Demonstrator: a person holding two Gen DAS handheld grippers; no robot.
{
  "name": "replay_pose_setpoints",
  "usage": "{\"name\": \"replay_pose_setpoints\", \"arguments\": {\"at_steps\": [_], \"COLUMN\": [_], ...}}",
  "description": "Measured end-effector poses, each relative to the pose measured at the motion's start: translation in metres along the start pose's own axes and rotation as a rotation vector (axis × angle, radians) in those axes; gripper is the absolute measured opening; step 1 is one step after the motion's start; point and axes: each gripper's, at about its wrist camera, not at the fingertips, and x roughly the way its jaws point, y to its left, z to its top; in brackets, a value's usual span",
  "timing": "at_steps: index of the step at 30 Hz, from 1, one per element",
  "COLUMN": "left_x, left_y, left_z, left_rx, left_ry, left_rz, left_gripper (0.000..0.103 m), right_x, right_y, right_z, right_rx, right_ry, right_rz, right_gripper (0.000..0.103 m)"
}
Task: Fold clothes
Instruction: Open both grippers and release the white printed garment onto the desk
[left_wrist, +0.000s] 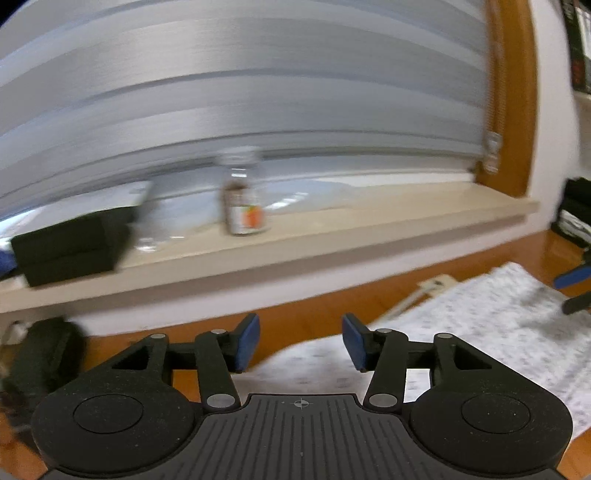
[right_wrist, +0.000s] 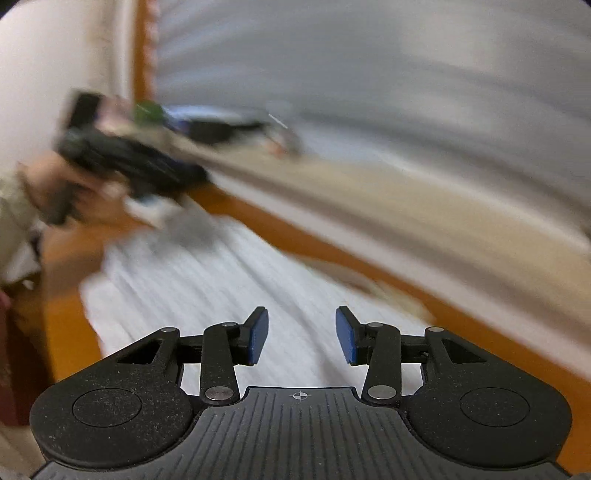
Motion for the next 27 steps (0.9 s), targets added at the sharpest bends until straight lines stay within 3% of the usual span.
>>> {"name": "replay_pose_setpoints", "arguments": {"at_steps": [4,8,17,27], "left_x": [0.023,0.055,0.128,0.210], "left_y": [-0.047,-0.094,-0.185,-0.305], "left_z": [0.003,-0.003,-0.016,0.014], "left_rx": [0.043,0.089,0.200,0.228], "left_ry": [0.025,0.072,0.175,0.144], "left_rz": [-0.096,-0.174,-0.285,-0.396], "left_gripper": [0.056,0.058,0.058,0.067], "right_x": [-0.016,-0.013,-0.032,-0.091], "right_y": [-0.037,-0.039,-0.065,-0.149], "right_z": [-0.053,-0.084,-0.112,-0.174], "right_rx": [0.074,0.036,0.074,0.203], "right_ry": [0.080,0.133,0.110,0.073], "right_rz": [-0.048,-0.065,-0.141,-0.339], "right_gripper": [0.042,0.042,0.041,0.041]}}
